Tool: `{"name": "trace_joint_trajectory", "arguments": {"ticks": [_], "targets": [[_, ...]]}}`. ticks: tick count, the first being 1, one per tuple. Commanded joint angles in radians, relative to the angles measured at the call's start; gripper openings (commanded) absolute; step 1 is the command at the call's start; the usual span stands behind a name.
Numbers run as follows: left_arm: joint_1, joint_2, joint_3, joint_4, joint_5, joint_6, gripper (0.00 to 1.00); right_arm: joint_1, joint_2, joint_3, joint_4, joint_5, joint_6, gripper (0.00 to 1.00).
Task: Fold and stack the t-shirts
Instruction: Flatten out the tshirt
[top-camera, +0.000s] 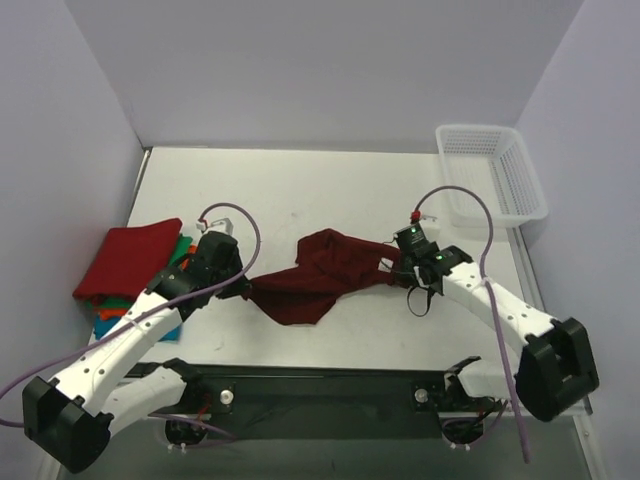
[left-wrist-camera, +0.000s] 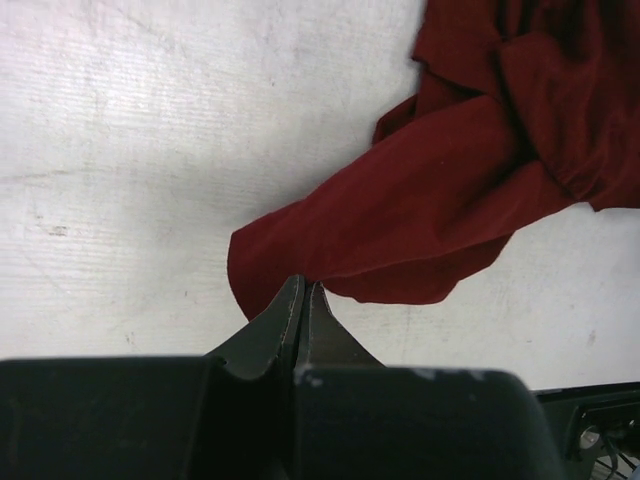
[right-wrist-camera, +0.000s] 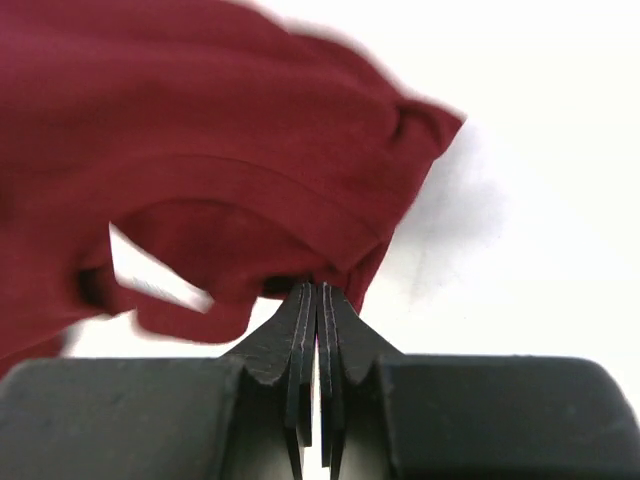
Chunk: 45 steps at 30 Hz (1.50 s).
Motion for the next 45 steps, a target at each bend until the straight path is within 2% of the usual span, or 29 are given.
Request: {"name": "trace_joint_trajectory", "arguments": {"ticks": [1, 6, 15, 17, 21, 26, 28, 29, 31, 32, 35, 40, 45], "targets": [[0.049, -0.036, 0.103, -0.025, -0.002, 0.051, 0.00, -0.013, -0.200, 0.118, -0.136, 0.004, -0.015, 0.00], [0.171, -0.046, 0.219, -0.068, 0.047, 0.099, 0.00, -0.099, -0.376, 0.277, -0.229, -0.022, -0.034, 0.00], [0.362, -0.045, 0.454, -0.121, 0.076, 0.160, 0.00, -0.174, -0.475, 0.468, -0.319, 0.014, -0.064, 0.00], [0.382, -0.034, 0.498, -0.118, 0.090, 0.162, 0.00, -0.185, -0.466, 0.482, -0.319, 0.036, -0.072, 0.00], [0.405, 0.006, 0.509, -0.097, 0.113, 0.162, 0.00, -0.239, -0.344, 0.505, -0.313, 0.065, -0.098, 0.00], [0.406, 0.056, 0.428, -0.034, 0.211, 0.142, 0.00, -0.371, -0.170, 0.497, -0.207, -0.064, -0.115, 0.00], [0.406, 0.059, 0.393, -0.014, 0.233, 0.133, 0.00, -0.394, -0.054, 0.515, -0.190, -0.096, -0.116, 0.07], [0.406, 0.059, 0.376, -0.005, 0.251, 0.131, 0.00, -0.400, -0.017, 0.526, -0.192, -0.137, -0.119, 0.19], [0.406, 0.055, 0.330, 0.004, 0.256, 0.136, 0.00, -0.406, 0.072, 0.540, -0.193, -0.168, -0.127, 0.34], [0.406, 0.046, 0.316, 0.004, 0.248, 0.137, 0.00, -0.406, 0.086, 0.535, -0.193, -0.188, -0.126, 0.46], [0.406, 0.023, 0.267, 0.012, 0.239, 0.149, 0.00, -0.385, 0.064, 0.451, -0.161, -0.191, -0.100, 0.64], [0.406, 0.004, 0.222, 0.021, 0.244, 0.157, 0.00, -0.314, -0.108, 0.237, -0.097, -0.197, -0.031, 0.66], [0.406, -0.008, 0.204, 0.031, 0.248, 0.162, 0.00, -0.213, -0.272, -0.084, -0.007, -0.185, 0.104, 0.59]]}}
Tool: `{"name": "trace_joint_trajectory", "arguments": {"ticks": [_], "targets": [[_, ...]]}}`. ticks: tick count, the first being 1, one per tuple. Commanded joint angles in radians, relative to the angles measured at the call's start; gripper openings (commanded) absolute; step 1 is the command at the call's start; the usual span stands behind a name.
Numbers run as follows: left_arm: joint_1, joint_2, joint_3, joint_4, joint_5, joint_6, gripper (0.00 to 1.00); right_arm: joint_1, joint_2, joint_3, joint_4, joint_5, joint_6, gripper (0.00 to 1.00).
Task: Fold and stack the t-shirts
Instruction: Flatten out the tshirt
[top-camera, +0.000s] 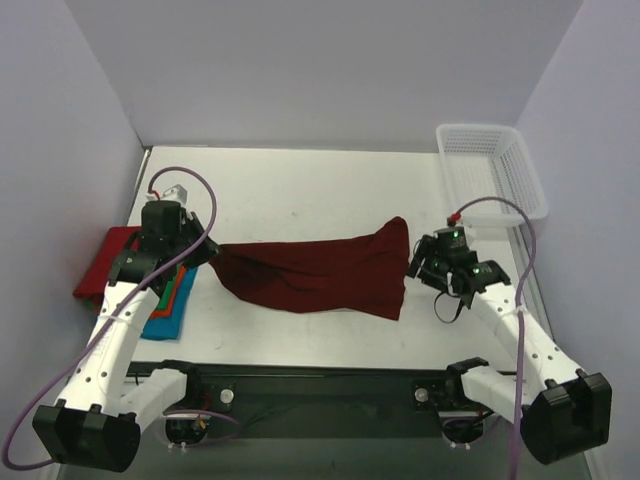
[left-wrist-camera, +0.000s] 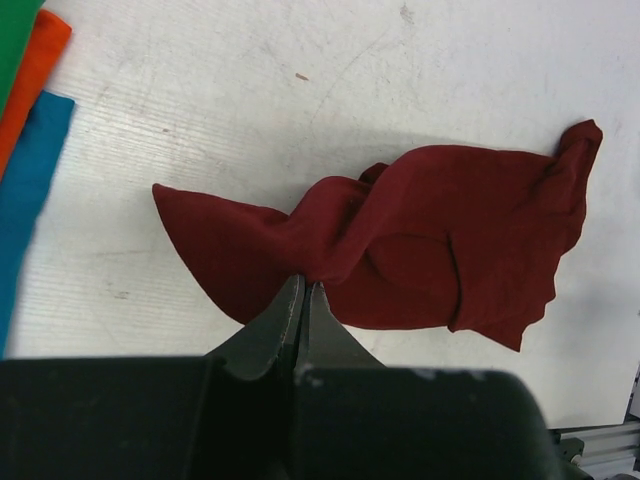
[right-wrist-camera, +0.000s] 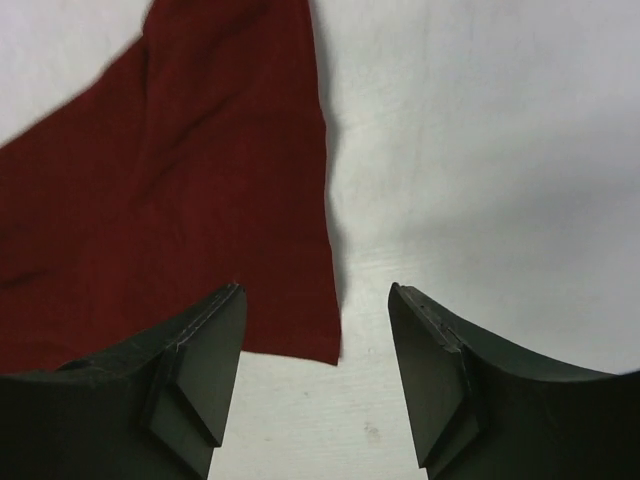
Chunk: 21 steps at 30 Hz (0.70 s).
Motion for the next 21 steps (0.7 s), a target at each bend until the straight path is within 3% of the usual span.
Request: {"name": "trace_joint_trajectory", "arguments": {"ticks": [1, 6, 21], "targets": [[0.005, -0.027, -0.005, 0.061, 0.020, 0.022, 0.00, 0.053, -0.071, -0.156, 0.068, -0.001, 0.128, 0.58], [0.005, -0.031, -0.019, 0.070, 0.032, 0.022, 0.00, 0.102, -0.097, -0.349, 0.195, -0.009, 0.209, 0.58], [0.007, -0.035, -0.037, 0.073, 0.046, 0.032, 0.00, 0.113, 0.125, -0.441, 0.588, -0.059, 0.274, 0.57]]}}
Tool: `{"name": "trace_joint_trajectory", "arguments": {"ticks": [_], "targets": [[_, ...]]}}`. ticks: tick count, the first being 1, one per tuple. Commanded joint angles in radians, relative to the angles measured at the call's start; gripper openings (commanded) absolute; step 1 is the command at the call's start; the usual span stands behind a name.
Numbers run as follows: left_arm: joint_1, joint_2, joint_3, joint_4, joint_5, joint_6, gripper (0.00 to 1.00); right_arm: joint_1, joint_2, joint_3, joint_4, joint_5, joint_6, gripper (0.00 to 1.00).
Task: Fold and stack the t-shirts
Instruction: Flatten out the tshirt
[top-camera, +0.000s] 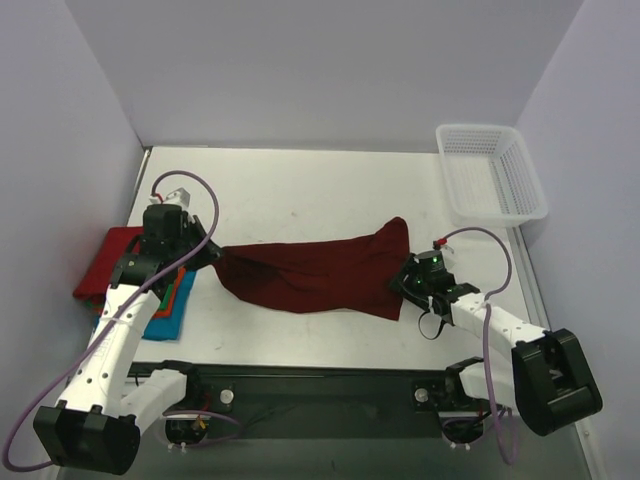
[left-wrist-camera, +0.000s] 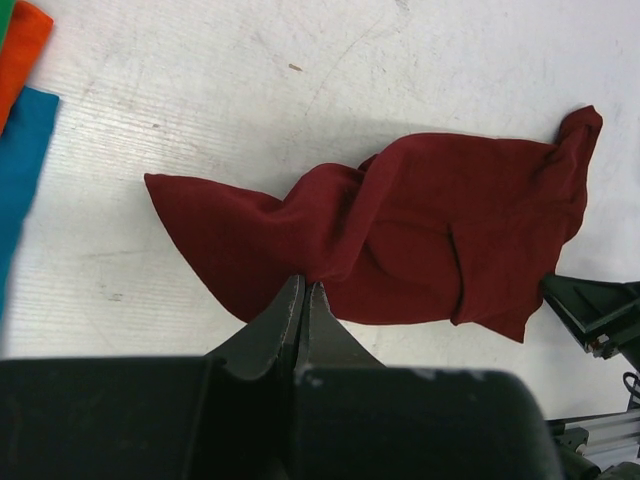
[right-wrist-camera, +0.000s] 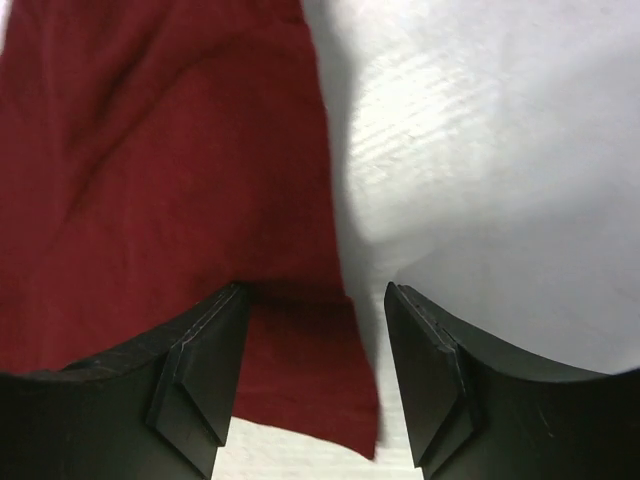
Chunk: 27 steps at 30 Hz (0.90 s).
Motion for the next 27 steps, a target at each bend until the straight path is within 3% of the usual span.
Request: {"name": "trace_joint_trajectory", "arguments": {"ticks": [1, 5, 7, 9, 17, 22, 27], "targets": [[0.005, -0.021, 0.005, 0.045, 0.019, 0.022, 0.00, 0.008, 0.036, -0.041, 0.110, -0.039, 0.046, 0.57], [0.005, -0.018, 0.008, 0.041, 0.016, 0.025, 0.00, 0.009, 0.024, -0.068, 0.144, -0.065, 0.077, 0.43], [0.005, -0.020, 0.010, 0.039, 0.016, 0.026, 0.00, 0.008, 0.004, -0.070, 0.114, -0.062, 0.088, 0.31], [0.005, -0.018, 0.013, 0.037, 0.015, 0.028, 0.00, 0.008, -0.049, -0.073, 0.065, -0.050, 0.092, 0.25], [0.006, -0.020, 0.020, 0.030, 0.009, 0.029, 0.00, -0.004, -0.279, -0.058, -0.124, -0.030, 0.069, 0.13], [0.006, -0.024, 0.034, 0.022, 0.003, 0.031, 0.00, -0.018, -0.327, -0.024, -0.187, -0.036, 0.039, 0.04], [0.006, -0.025, 0.039, 0.018, 0.003, 0.031, 0.00, -0.028, -0.312, 0.004, -0.218, -0.028, 0.006, 0.04]]}}
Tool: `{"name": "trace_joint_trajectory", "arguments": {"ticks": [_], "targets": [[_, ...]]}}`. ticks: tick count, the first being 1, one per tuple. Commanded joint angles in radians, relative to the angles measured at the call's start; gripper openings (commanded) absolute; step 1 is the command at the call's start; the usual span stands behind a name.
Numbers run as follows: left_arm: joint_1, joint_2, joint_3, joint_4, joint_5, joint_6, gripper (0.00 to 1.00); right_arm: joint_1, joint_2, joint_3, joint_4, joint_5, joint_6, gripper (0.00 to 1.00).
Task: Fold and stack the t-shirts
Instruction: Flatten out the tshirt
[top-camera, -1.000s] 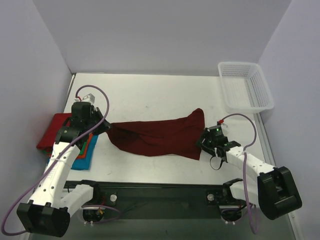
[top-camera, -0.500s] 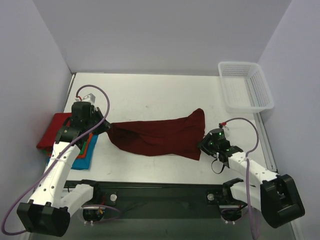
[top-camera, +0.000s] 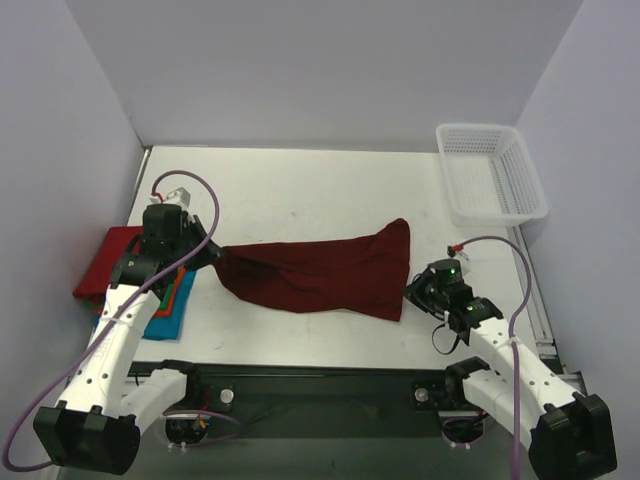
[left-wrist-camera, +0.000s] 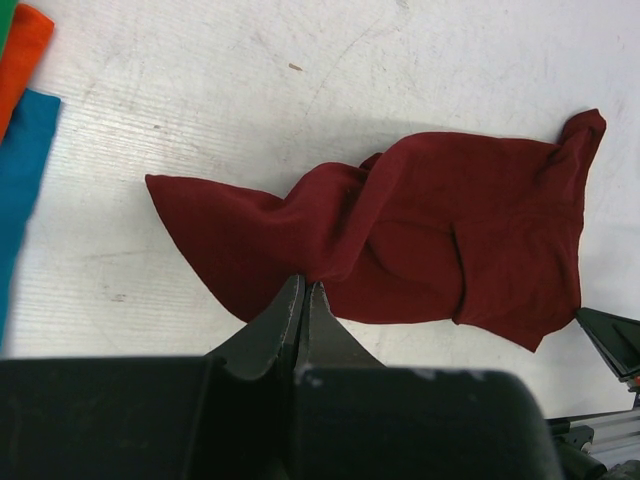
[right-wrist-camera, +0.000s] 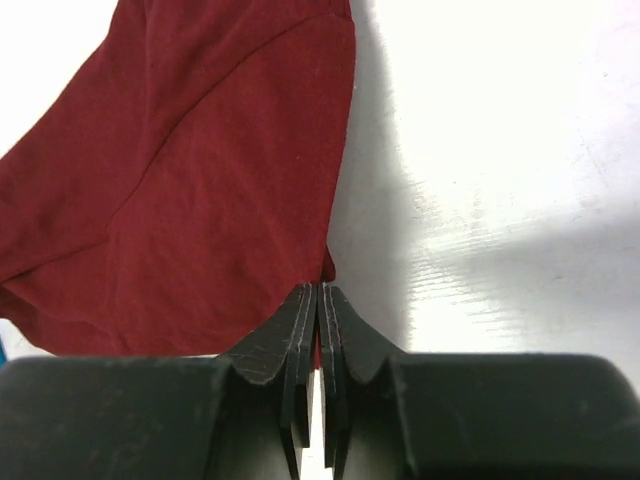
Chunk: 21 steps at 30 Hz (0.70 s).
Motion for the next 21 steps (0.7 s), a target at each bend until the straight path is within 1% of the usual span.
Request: {"name": "trace_joint_trajectory", "arguments": {"ticks": [1, 4, 6, 7, 9, 10, 12, 13, 17, 21], "targets": [[0.006, -0.021, 0.038, 0.020, 0.001, 0.018, 0.00, -0.008, 0.015, 0.041, -0.053, 0.024, -0.040, 0.07], [0.006, -0.018, 0.035, 0.021, 0.001, 0.014, 0.00, -0.008, 0.072, 0.029, -0.044, 0.027, -0.048, 0.16], [0.006, -0.020, 0.032, 0.023, 0.002, 0.014, 0.00, -0.010, 0.113, 0.006, -0.006, 0.020, -0.045, 0.22], [0.006, -0.018, 0.031, 0.023, 0.004, 0.016, 0.00, -0.010, 0.136, -0.002, 0.009, 0.015, -0.043, 0.30], [0.006, -0.020, 0.031, 0.021, 0.004, 0.016, 0.00, -0.010, 0.155, -0.022, 0.057, 0.008, -0.040, 0.38], [0.005, -0.020, 0.032, 0.023, 0.004, 0.014, 0.00, -0.010, 0.164, -0.034, 0.062, 0.006, -0.040, 0.45], [0.006, -0.020, 0.032, 0.023, 0.002, 0.016, 0.00, -0.010, 0.194, -0.040, 0.120, 0.001, -0.046, 0.49], [0.006, -0.018, 0.032, 0.021, 0.004, 0.016, 0.00, -0.008, 0.204, -0.045, 0.134, 0.001, -0.048, 0.54], [0.006, -0.018, 0.028, 0.024, 0.005, 0.016, 0.00, -0.008, 0.245, -0.066, 0.247, -0.006, -0.055, 0.54], [0.006, -0.015, 0.029, 0.026, 0.005, 0.018, 0.00, -0.010, 0.286, -0.072, 0.322, -0.012, -0.046, 0.52]]}}
